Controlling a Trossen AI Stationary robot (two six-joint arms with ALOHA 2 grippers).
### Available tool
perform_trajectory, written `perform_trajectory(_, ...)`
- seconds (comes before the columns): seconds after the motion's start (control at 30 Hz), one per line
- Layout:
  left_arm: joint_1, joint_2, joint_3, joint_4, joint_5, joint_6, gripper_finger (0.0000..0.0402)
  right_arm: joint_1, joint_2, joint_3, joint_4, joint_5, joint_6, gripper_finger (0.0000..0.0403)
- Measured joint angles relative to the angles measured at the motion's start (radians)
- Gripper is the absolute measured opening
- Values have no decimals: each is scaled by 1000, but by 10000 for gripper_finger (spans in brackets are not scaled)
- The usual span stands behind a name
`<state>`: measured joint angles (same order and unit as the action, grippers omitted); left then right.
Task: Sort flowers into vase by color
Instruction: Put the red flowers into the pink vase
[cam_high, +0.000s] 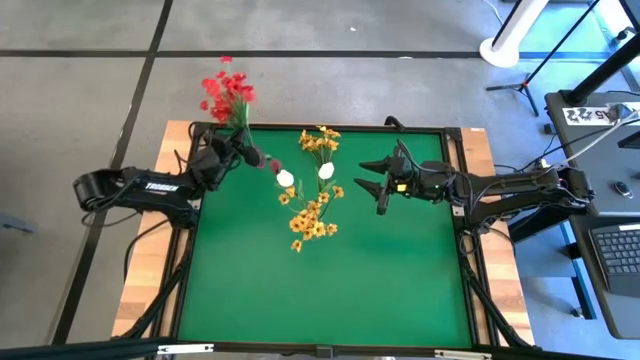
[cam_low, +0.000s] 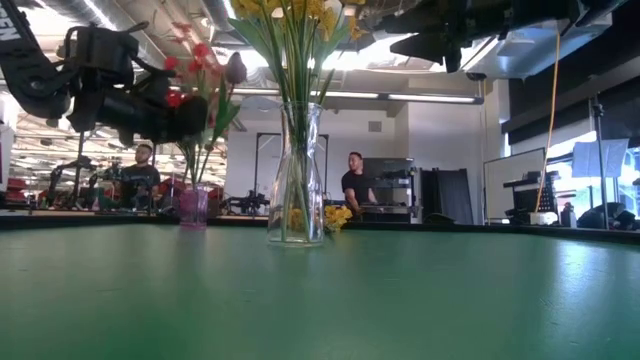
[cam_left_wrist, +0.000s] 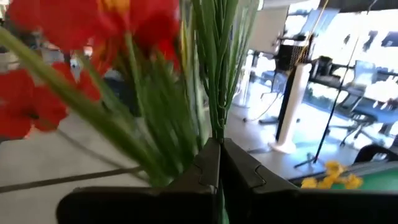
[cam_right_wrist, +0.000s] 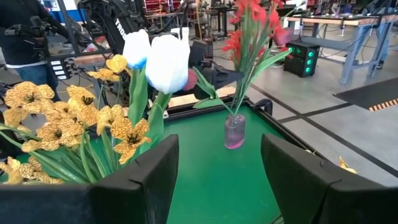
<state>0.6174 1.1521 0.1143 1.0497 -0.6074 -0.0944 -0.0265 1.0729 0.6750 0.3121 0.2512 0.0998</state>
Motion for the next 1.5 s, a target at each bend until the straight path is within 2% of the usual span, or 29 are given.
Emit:
perform_trajectory(0.33,-79,-64,0,46,20,29,0,0,0,0,-1,-1,5,225)
perform_trajectory(0.47,-99,-69,0,75,22,91,0,0,0,0,-1,-1,10,225)
perform_trajectory(0.83,-34,-64,17,65,41,81,0,0,10,0,1,-2,12,225)
perform_trajectory(1.07,-20,17,62,58,78,56,0,0,25,1,0,-3,20,225)
perform_trajectory(1.3,-20,129,78,58,21,78,0,0,41,1,-3,-15,27,225)
perform_trajectory(1.5,-20,165,78,45,23,77,0,0,47,1,-1,-19,27,225)
